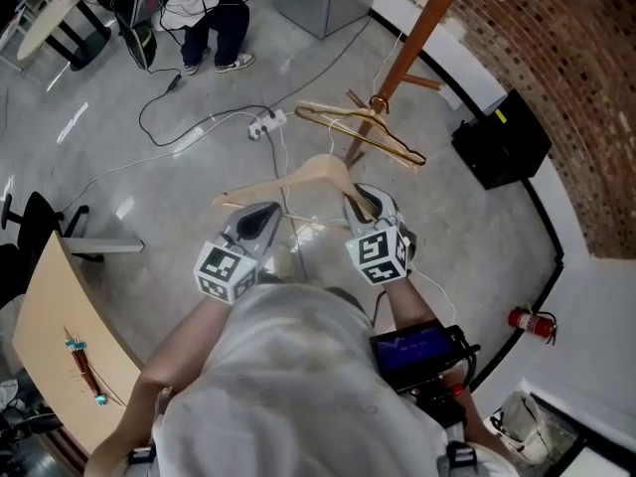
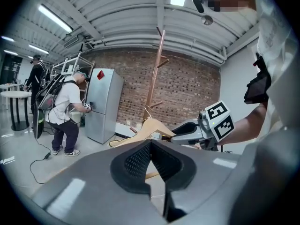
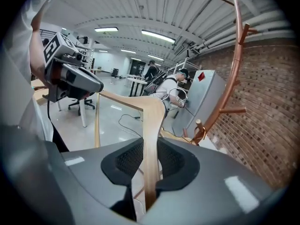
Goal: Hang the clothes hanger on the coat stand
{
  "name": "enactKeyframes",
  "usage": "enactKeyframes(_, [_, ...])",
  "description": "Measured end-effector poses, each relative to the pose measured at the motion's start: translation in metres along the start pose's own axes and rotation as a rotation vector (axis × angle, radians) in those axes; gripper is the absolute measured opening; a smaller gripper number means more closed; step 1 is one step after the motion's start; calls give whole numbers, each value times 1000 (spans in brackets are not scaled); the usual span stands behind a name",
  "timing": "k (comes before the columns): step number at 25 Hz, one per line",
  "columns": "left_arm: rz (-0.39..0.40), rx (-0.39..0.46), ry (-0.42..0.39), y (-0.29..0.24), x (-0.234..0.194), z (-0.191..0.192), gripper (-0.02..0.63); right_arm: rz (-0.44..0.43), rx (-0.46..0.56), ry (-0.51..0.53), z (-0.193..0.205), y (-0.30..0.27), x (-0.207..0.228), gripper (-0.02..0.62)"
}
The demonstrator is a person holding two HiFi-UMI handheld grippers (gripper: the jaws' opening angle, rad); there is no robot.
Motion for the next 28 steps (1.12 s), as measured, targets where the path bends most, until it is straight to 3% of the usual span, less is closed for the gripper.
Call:
enactKeyframes(7, [94,-17,7,-31,-52,-7,2,160,-61,9,-1,-21,20,104])
enactKeyframes(15, [198,-47,9,-53,-67,0,2,290,-140,-28,20,-20,34,105])
enactKeyframes(22, [229,-66,1,-64,-69,-6,2,328,-180,-46,34,-27,49,106])
enactKeyframes(28, [200,-83,-10,-75,-67,-7,2,306,-191,-21,48,-41,55,106])
Point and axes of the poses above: the fingertips, and each gripper's own axes: y backward along the fingers, x to its right, z out of its underside, the point moved 6 cm from there along y, backward along the fingers, and after that the axes turned 11 degrees about x, right-handed, at the moved point
